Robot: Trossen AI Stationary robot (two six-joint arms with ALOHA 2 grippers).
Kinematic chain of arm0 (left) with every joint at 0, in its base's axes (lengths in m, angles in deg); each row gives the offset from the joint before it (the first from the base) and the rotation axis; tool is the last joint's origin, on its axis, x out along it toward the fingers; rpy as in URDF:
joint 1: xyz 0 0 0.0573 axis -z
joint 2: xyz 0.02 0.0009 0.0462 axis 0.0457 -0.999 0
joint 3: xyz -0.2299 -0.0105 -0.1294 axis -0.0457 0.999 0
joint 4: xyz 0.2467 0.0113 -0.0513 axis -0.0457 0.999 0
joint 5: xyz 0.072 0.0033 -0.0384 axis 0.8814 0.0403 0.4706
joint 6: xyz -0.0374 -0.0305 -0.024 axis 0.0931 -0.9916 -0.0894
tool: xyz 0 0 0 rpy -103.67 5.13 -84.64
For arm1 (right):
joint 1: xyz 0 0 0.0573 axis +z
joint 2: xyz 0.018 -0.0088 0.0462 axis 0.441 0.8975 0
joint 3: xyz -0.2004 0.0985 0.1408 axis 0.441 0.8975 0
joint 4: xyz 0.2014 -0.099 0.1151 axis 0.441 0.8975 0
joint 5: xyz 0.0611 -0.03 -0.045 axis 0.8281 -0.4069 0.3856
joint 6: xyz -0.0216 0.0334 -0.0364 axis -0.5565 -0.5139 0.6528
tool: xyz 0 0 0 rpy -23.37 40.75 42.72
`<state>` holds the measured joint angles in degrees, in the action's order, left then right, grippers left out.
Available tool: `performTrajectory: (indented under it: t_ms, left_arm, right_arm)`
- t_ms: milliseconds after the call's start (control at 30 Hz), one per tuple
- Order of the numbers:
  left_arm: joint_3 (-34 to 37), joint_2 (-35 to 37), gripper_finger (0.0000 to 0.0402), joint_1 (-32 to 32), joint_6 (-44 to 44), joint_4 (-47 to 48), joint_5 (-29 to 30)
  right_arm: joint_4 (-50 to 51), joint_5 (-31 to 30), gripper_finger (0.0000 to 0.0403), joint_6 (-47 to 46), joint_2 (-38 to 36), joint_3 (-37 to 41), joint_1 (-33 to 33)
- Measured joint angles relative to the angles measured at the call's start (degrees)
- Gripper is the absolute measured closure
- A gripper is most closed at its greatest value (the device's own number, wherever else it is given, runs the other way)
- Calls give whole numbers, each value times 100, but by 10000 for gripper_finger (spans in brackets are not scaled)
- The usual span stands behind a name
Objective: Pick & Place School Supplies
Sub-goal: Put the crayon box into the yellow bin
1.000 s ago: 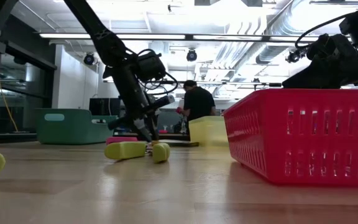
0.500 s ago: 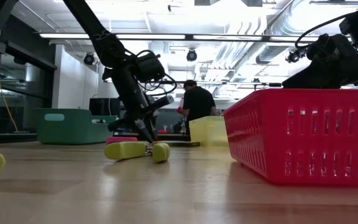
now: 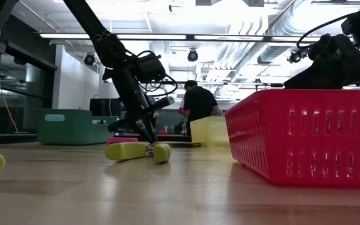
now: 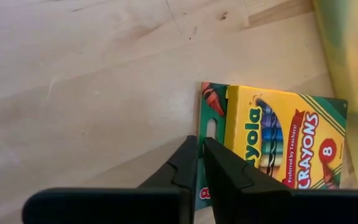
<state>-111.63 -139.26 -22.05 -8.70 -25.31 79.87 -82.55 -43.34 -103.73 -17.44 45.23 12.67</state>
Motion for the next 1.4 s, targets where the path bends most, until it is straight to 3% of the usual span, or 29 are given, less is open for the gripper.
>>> performTrajectory:
  t_ms: [367, 1400]
  left_arm:
    - [0, 0, 342, 0, 304, -4, -115]
    - [131, 7, 341, 11, 431, -150, -293]
  right_arm:
    - [0, 1, 292, 0, 0, 0, 0]
    - [0, 0, 292, 0, 0, 0, 1]
